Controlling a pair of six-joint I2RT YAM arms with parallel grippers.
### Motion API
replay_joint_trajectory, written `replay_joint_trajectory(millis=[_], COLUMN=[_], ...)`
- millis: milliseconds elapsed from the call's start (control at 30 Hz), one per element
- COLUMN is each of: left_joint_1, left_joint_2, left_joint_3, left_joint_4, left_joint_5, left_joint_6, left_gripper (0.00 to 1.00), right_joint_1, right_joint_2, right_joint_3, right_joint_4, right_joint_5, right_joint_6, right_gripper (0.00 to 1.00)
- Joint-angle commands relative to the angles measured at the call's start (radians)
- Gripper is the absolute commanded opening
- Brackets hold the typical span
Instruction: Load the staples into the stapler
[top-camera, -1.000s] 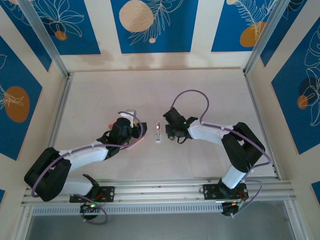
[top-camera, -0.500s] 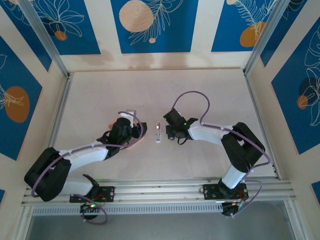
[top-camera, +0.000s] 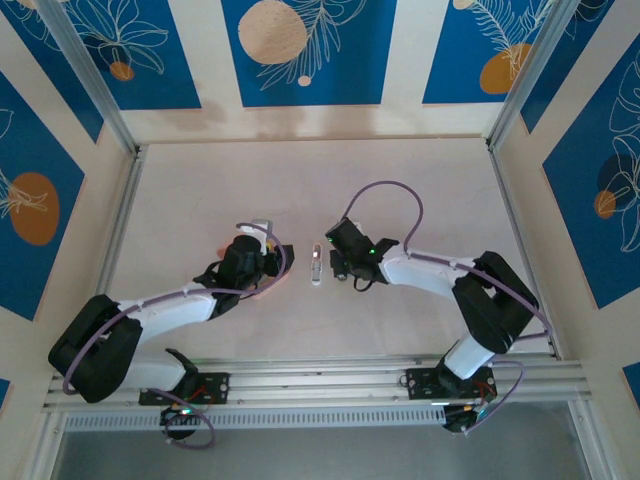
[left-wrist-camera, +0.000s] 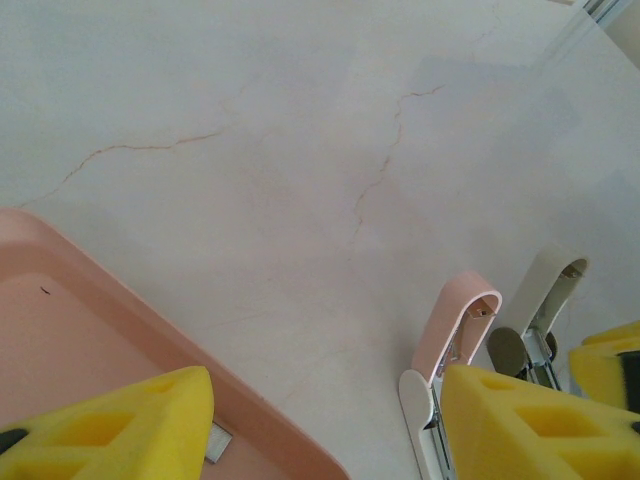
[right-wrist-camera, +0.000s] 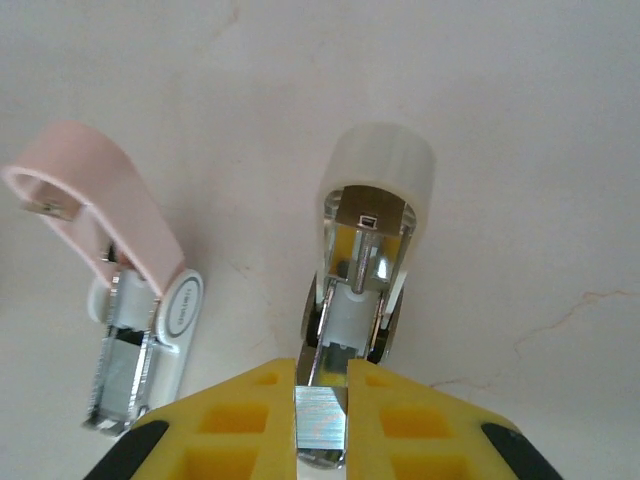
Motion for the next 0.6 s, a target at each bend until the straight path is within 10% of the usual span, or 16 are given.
replay_joint_trajectory(millis=[0, 567], left_joint_1=[0.013, 0.013], left_joint_2=[-0.01, 0.007], left_joint_3=[-0.006, -0.008], left_joint_4=[0.027, 0.052], left_joint_5=[0.02, 0.038], left_joint_6=[0.018, 0.04], left_gripper=[0.61, 0.61], right_joint_1=[0.019, 0.079], right_joint_2=[-0.043, 0.003], right_joint_3=[-0.044, -0.075], right_joint_4=[0.037, 0.125], right_joint_5=[0.074, 0.16], right_joint_6=[0.048, 0.167], right_gripper=[0.16, 0.16])
